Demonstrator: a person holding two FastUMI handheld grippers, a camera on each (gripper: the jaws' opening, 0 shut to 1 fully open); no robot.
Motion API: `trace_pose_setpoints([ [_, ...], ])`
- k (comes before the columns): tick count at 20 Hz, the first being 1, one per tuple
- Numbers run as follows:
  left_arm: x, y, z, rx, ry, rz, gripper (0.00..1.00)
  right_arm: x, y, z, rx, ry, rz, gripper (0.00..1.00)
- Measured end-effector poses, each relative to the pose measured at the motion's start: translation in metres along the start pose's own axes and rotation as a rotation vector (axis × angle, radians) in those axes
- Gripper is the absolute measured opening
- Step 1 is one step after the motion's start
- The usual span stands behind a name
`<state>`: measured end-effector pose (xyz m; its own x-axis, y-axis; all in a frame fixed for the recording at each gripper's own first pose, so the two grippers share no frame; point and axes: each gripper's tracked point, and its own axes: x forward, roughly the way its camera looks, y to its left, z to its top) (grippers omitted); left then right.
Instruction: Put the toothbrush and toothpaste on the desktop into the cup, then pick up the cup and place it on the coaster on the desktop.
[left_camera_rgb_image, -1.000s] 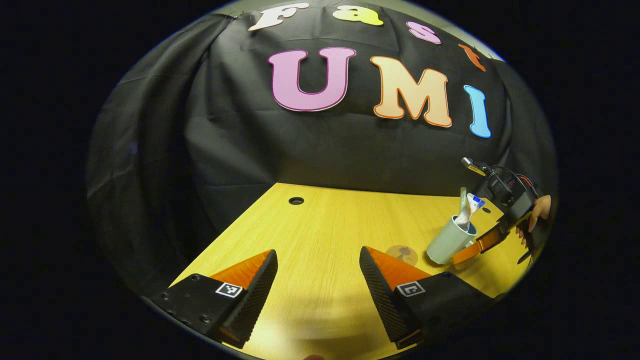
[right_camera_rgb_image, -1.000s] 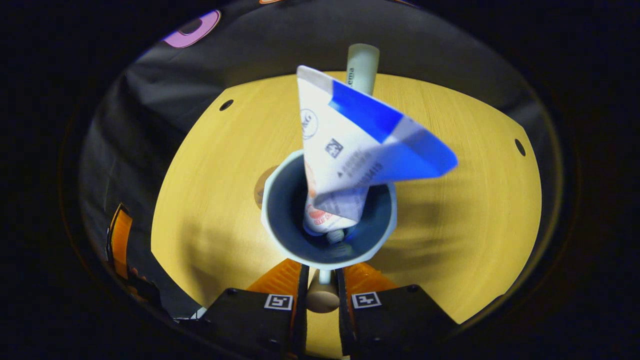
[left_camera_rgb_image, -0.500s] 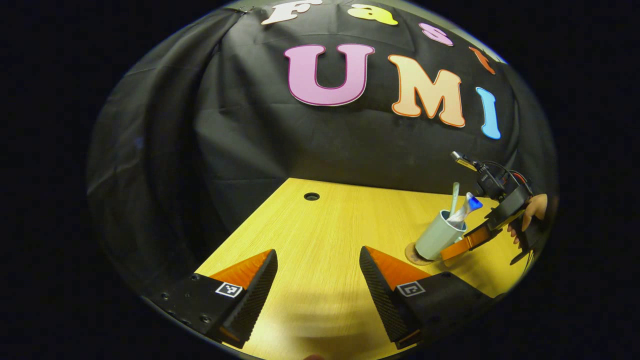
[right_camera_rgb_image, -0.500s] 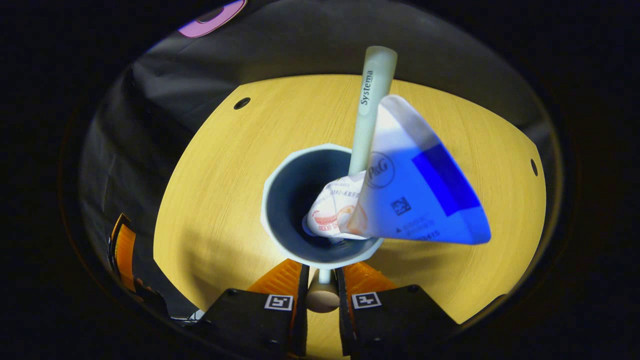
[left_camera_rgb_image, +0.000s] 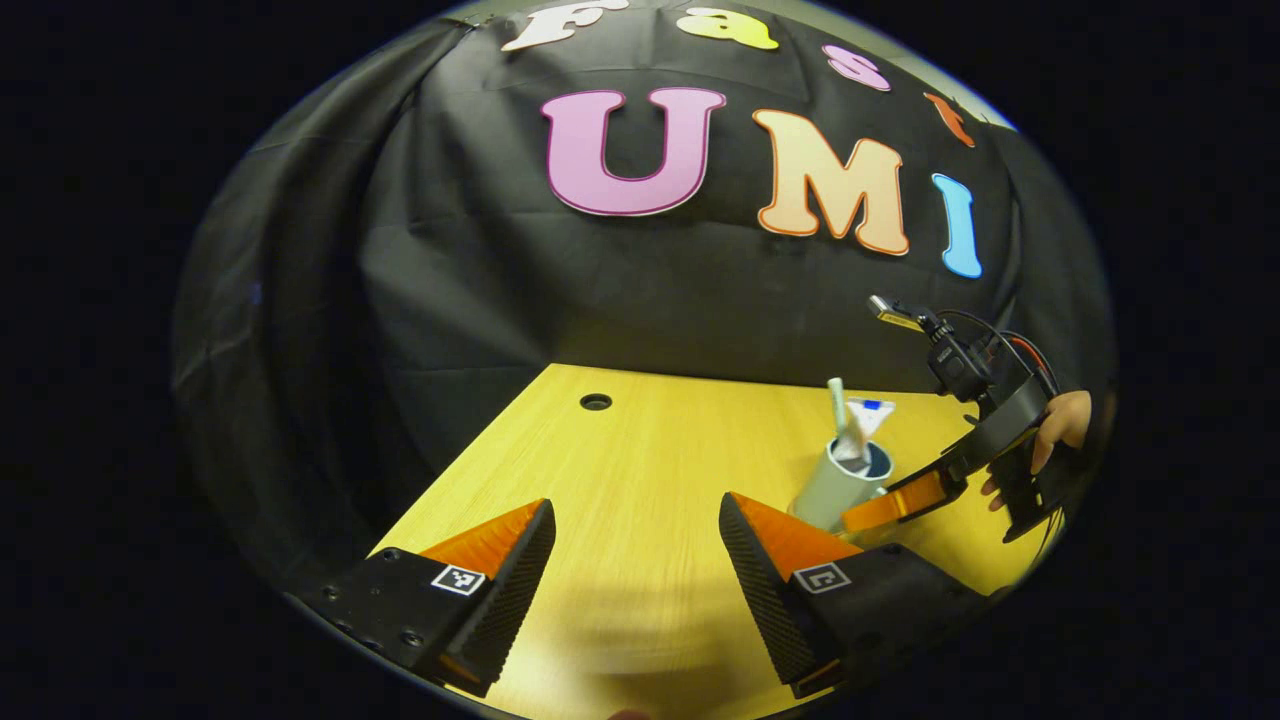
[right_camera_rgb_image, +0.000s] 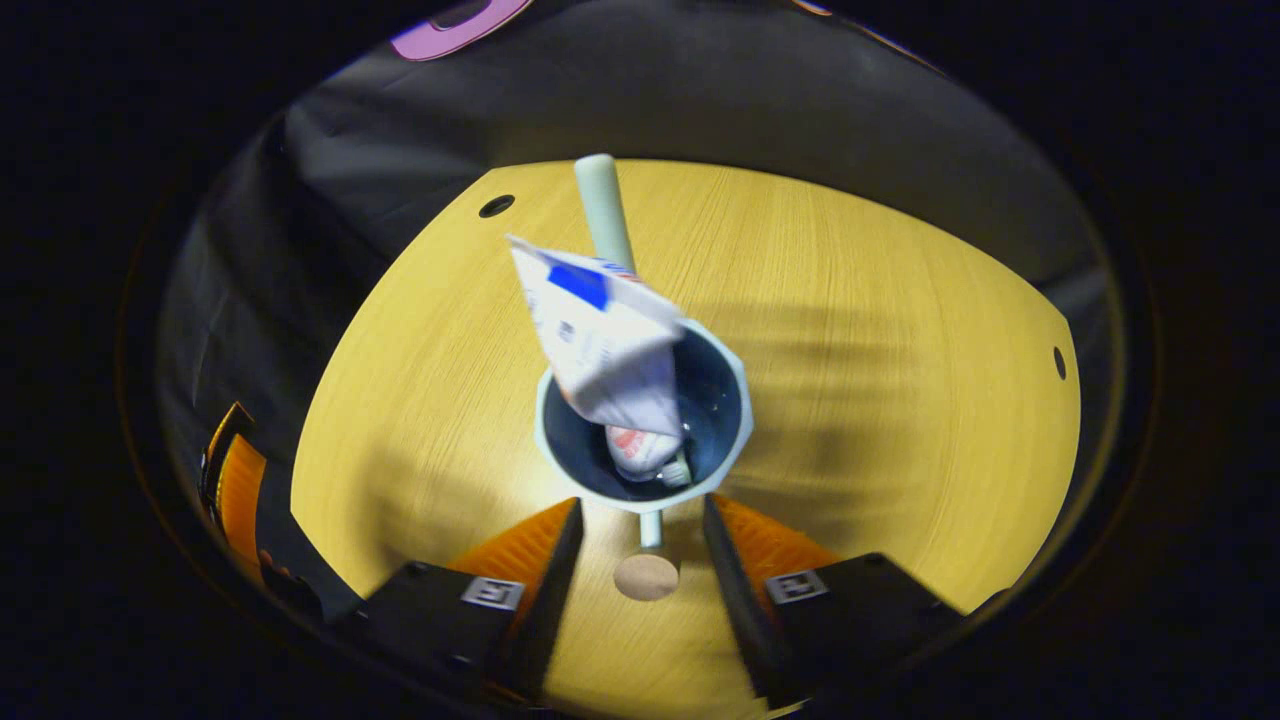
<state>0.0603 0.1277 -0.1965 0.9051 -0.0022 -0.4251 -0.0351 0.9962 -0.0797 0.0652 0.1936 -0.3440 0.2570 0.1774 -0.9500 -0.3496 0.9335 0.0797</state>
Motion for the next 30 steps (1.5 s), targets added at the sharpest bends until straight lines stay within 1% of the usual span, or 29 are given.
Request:
trace_pose_setpoints([
  [1, 0.0, -0.009, 0.004, 0.003, -0.009, -0.015, 0.95, 0.001, -0.004, -0.002, -0.008, -0.022, -0.013, 0.98],
  [2, 0.0, -0.018, 0.008, 0.006, -0.015, -0.031, 0.95, -0.004, -0.01, -0.003, -0.01, -0.04, -0.02, 0.99],
  [4, -0.001, -0.04, 0.014, 0.007, -0.02, -0.066, 0.95, -0.023, -0.018, -0.002, 0.004, -0.096, -0.017, 0.99],
  [5, -0.001, -0.052, 0.018, 0.007, -0.025, -0.084, 0.95, -0.032, -0.023, -0.001, 0.014, -0.133, -0.014, 0.95],
  [6, -0.002, -0.063, 0.021, 0.011, -0.033, -0.101, 0.95, -0.041, -0.028, 0.0, 0.022, -0.175, -0.014, 0.99],
  [7, -0.003, -0.075, 0.025, 0.017, -0.039, -0.116, 0.95, -0.052, -0.033, 0.002, 0.028, -0.218, -0.016, 0.99],
  [8, -0.003, -0.086, 0.028, 0.024, -0.044, -0.132, 0.95, -0.062, -0.042, 0.004, 0.026, -0.265, -0.035, 0.98],
  [9, -0.002, -0.098, 0.033, 0.026, -0.051, -0.148, 0.95, -0.076, -0.052, 0.005, 0.014, -0.316, -0.06, 1.0],
  [10, -0.003, -0.108, 0.038, 0.026, -0.056, -0.162, 0.95, -0.089, -0.063, 0.006, 0.0, -0.364, -0.091, 1.0],
  [12, -0.004, -0.125, 0.045, 0.021, -0.061, -0.175, 0.95, -0.116, -0.08, 0.009, -0.001, -0.453, -0.134, 0.99],
  [15, -0.01, -0.152, 0.063, 0.014, -0.094, -0.2, 0.95, -0.158, -0.096, 0.016, 0.051, -0.605, -0.155, 1.0],
  [18, -0.016, -0.169, 0.084, 0.053, -0.156, -0.194, 0.95, -0.201, -0.121, 0.019, 0.096, -0.753, -0.229, 1.0],
  [20, -0.023, -0.181, 0.099, 0.074, -0.202, -0.203, 0.94, -0.224, -0.129, 0.02, 0.129, -0.836, -0.251, 1.0],
  [23, -0.029, -0.195, 0.114, 0.065, -0.244, -0.222, 0.94, -0.252, -0.137, 0.015, 0.183, -0.922, -0.244, 1.0],
  [25, -0.033, -0.198, 0.12, 0.055, -0.259, -0.226, 0.94, -0.263, -0.14, 0.016, 0.189, -0.963, -0.255, 1.0],
  [30, -0.041, -0.196, 0.134, 0.046, -0.296, -0.224, 0.95, -0.28, -0.137, 0.022, 0.193, -1.018, -0.259, 1.0],
])
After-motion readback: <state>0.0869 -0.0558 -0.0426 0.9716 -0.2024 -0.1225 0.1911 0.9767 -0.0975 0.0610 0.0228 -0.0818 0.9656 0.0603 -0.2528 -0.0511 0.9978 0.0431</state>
